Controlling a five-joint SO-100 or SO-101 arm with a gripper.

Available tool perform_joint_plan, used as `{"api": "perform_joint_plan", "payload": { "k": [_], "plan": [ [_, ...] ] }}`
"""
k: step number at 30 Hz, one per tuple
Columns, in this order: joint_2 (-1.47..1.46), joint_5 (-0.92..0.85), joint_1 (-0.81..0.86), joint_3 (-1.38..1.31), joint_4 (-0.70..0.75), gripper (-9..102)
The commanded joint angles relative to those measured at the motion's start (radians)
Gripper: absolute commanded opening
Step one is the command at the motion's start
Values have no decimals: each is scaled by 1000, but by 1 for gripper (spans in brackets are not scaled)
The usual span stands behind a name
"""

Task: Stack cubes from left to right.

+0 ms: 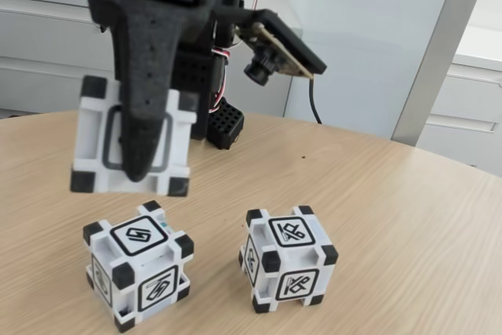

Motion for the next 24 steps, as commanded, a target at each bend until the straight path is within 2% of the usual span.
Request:
{"api": "perform_joint_plan", "payload": {
  "k": [1,6,24],
  "plan": [
    [23,-18,15,40,-9,17],
    [41,-43,3,140,-21,16],
    [21,-86,15,146,-28,16]
  ]
}}
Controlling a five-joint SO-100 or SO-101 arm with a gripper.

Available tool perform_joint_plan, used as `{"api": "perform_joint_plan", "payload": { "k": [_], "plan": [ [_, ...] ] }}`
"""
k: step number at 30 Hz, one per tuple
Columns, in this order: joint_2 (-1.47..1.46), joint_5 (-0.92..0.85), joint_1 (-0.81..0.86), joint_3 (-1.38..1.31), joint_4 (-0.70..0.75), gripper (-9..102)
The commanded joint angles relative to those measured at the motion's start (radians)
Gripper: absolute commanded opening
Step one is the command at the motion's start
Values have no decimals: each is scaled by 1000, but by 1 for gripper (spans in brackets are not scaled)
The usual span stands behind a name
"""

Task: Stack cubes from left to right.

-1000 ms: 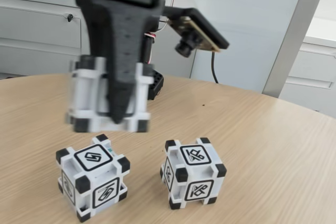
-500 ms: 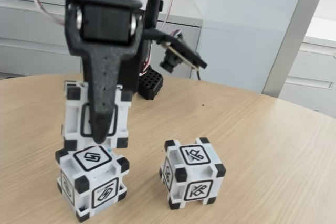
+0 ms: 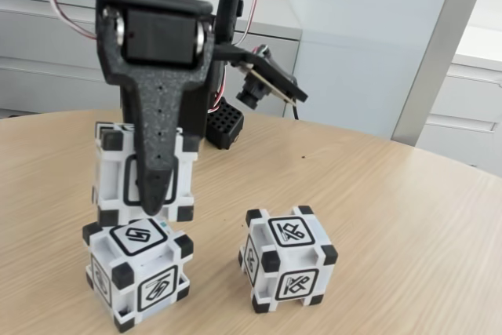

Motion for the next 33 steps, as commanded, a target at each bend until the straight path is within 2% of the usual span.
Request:
{"api": "perform_joint_plan", "payload": {
  "k": [1,18,28,33],
  "plan": [
    [21,-12,9,-5,-12,16],
    [-123,-31,11,-20,-12,16],
    [-106,-29,11,-21,-12,33],
    [-104,-37,11,-21,3,36]
  ]
}}
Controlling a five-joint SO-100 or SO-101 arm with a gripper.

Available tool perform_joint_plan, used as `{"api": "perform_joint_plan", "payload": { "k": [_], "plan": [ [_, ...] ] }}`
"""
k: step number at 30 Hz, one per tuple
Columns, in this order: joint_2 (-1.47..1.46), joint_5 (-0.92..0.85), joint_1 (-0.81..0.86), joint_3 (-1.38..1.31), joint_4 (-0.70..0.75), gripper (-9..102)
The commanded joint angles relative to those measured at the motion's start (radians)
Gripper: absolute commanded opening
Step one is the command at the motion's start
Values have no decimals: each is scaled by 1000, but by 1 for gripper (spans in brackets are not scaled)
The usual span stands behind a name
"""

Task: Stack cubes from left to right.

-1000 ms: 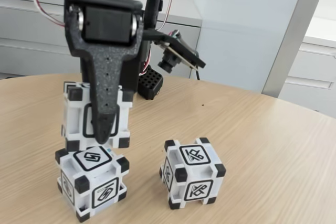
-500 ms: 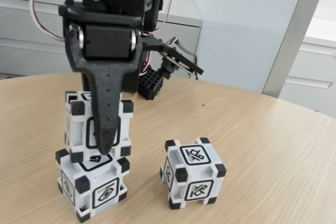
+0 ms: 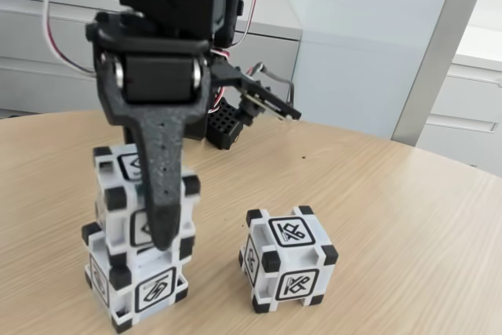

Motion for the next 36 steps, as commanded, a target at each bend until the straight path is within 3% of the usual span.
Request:
{"api": "perform_joint_plan", "payload": {
  "k": [1,8,20,29,36],
  "plan": [
    [20,-5,9,-20,11,36],
    [54,23,9,-21,14,37],
    [359,14,-8,-6,25,37],
    [474,-17,-15,-18,239,36],
    [500,86,-190,-21,235,35]
  ]
}}
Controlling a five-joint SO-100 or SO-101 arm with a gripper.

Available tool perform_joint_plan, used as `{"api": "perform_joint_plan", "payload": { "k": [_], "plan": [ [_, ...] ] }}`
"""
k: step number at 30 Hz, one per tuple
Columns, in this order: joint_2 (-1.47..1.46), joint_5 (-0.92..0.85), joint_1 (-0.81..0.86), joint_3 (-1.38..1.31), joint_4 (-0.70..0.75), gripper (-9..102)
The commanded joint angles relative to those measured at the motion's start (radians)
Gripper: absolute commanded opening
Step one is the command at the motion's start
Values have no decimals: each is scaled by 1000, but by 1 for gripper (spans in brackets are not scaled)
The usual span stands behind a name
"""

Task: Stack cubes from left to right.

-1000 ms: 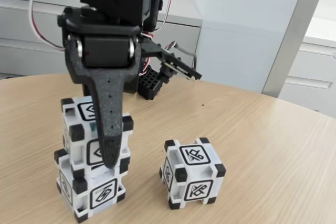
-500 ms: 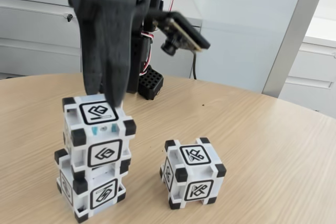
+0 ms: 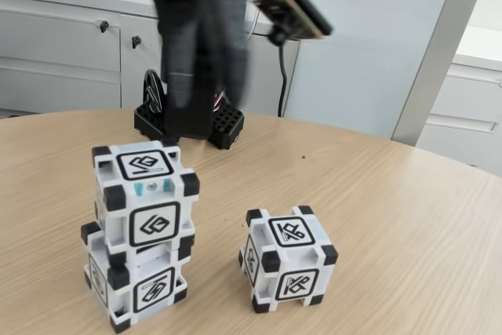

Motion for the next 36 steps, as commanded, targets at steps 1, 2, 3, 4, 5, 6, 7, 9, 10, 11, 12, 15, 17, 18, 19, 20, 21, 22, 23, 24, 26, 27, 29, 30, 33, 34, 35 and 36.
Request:
{"api": "perform_joint_plan", "payload": {
  "k": [1,2,3,4,5,6,7,9,10,11,12,15,17,18,19,20,21,22,23,24,26,27,29,30,33,34,35,36],
  "plan": [
    [18,61,-78,-23,3,35],
    [18,86,-110,-23,2,35],
    [17,107,-141,-23,2,35],
    [6,132,-175,-23,0,35],
    [-2,163,-210,-23,0,35],
    [-5,186,-245,-11,0,35],
    [-8,215,-278,-9,0,35],
    [-17,276,-337,-9,-2,35],
    [-21,305,-365,-12,-3,35],
    [-26,334,-388,-12,-11,34],
    [-31,360,-408,-9,-28,34],
    [-48,436,-451,-8,-121,34],
    [-71,466,-459,-6,-187,34],
    [-87,477,-459,-6,-213,34],
    [-110,485,-459,-6,-232,34],
    [-137,486,-459,-6,-244,34],
    [-169,486,-459,-6,-253,33],
    [-202,482,-459,-6,-258,33],
    [-242,472,-459,-6,-259,33],
    [-281,468,-459,-6,-259,33],
    [-354,462,-459,-9,-259,33],
    [-387,460,-457,-14,-259,33],
    [-440,454,-446,-21,-259,32],
    [-462,453,-442,-21,-259,32],
    [-515,436,-439,-21,-268,32],
    [-531,430,-439,-21,-278,32],
    [-546,425,-439,-15,-291,32],
    [-560,422,-439,-12,-307,32]
  ]
}}
